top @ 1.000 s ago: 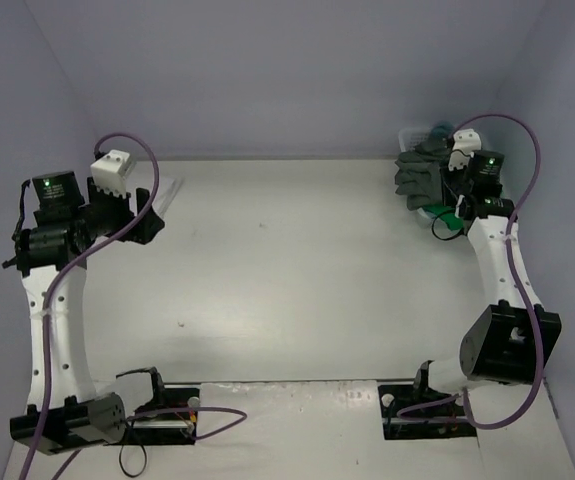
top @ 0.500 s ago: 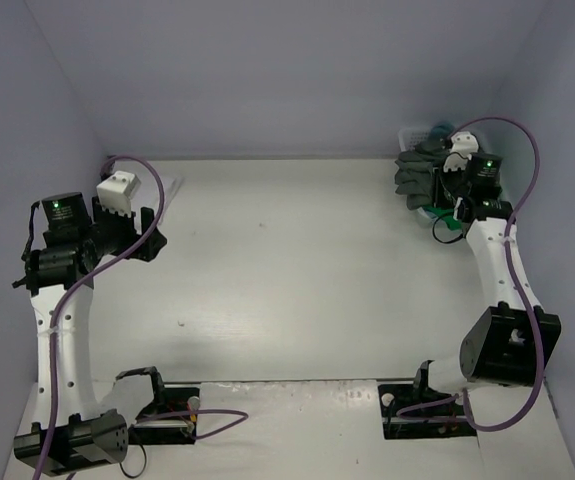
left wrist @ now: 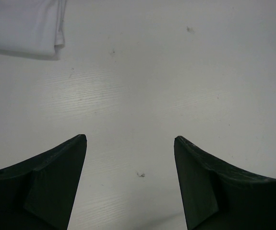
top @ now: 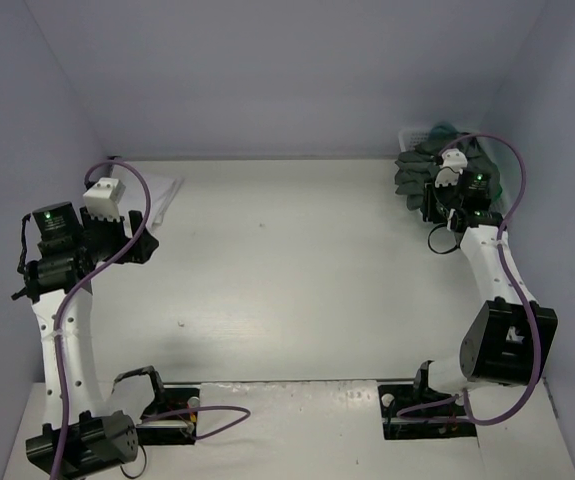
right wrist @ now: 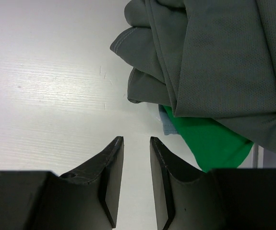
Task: Fold and stack the t-shirts
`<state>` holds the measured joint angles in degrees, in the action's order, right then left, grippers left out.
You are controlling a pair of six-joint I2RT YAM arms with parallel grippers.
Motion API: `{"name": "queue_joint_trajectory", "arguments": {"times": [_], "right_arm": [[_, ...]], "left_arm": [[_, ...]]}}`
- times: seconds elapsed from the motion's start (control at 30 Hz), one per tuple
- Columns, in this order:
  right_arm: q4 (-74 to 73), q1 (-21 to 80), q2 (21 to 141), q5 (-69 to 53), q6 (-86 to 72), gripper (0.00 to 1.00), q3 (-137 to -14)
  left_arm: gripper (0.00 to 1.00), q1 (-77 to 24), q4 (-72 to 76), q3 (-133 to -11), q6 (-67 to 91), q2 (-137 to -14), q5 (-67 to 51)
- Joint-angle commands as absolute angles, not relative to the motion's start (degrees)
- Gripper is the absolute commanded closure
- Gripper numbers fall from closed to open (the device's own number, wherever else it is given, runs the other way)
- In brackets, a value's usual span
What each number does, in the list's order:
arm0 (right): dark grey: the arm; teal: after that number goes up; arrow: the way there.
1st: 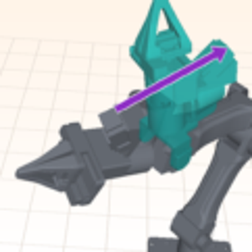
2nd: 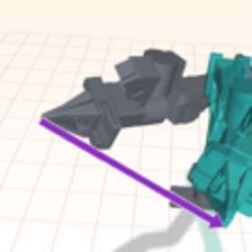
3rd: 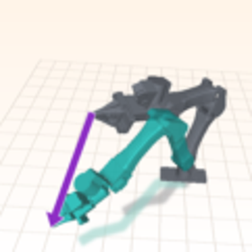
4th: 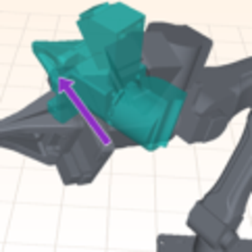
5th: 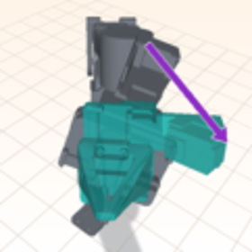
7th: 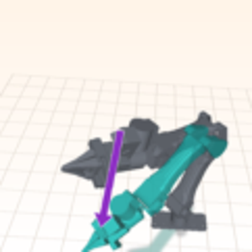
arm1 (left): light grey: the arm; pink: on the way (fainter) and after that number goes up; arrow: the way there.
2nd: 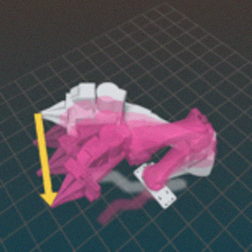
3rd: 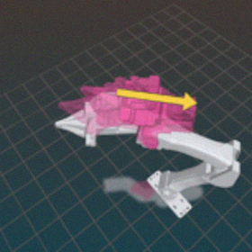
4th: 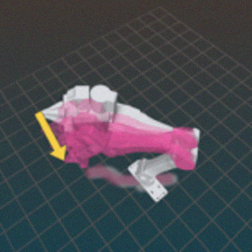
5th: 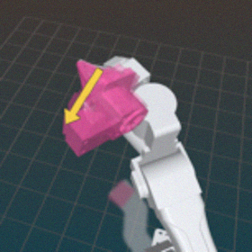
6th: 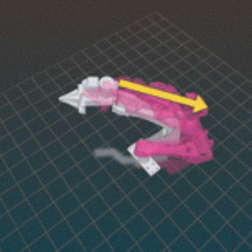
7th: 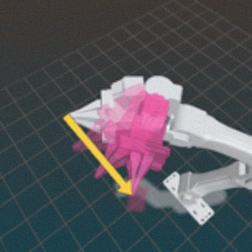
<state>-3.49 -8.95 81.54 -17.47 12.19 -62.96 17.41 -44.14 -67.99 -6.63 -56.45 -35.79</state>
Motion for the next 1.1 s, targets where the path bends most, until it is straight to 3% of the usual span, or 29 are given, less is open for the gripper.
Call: {"name": "queue_joint_trajectory", "arguments": {"times": [0.0, 0.43, 1.07], "right_arm": [[1.32, -8.18, 81.82, -18.37, 12.22, 0.74, -63.19], [2.37, -4.67, 81.91, -12.58, 14.85, 0.74, -64.42], [0.26, -4.13, 89.55, -1.67, 20.39, 0.68, -76.55]], "left_arm": [[0.32, 18.37, -40.51, -68.91, -4.84, -54.67, -37.62], [0.32, 19.6, -40.52, -67.5, -3.78, -55.72, -38.67], [0.32, 19.69, -40.78, -68.99, -3.78, -58.09, -37.35]]}}
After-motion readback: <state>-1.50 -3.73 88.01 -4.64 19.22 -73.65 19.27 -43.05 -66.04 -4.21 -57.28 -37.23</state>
